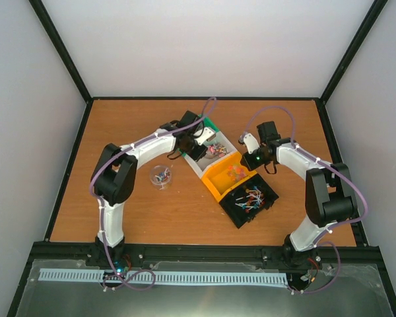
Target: Pack the candies
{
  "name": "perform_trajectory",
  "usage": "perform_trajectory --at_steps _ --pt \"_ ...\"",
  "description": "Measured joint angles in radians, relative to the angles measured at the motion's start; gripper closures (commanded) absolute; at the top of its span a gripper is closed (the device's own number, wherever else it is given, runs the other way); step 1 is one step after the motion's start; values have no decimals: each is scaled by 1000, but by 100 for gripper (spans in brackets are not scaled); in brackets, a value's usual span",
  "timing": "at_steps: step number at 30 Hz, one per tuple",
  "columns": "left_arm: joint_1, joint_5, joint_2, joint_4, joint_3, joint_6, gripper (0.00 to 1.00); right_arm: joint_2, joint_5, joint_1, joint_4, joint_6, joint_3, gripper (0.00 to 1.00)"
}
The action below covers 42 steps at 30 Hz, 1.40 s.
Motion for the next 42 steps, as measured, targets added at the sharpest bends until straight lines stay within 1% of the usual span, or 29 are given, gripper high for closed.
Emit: perform_trajectory --at_steps 7,10,12,16,22,28,34,42 --pt "6 42 -105 357 -296 32 99 0 11 -2 3 12 0 97" --pt "3 60 -137 447 -377 48 99 2 9 -1 2 12 2 97" --pt "3 61 -156 476 -410 57 99 3 6 1 2 11 3 97" --pt "3 60 -195 488 -447 74 99 3 8 5 2 11 4 97" --pt "18 72 -302 489 -523 92 99 3 8 5 3 11 4 97" --pt "64 105 -418 488 -580 104 99 3 8 5 3 11 4 97" --pt "118 171 -472 495 -618 121 99 3 8 5 3 11 4 97" --pt "146 246 -504 512 -684 131 99 3 8 5 3 11 4 97"
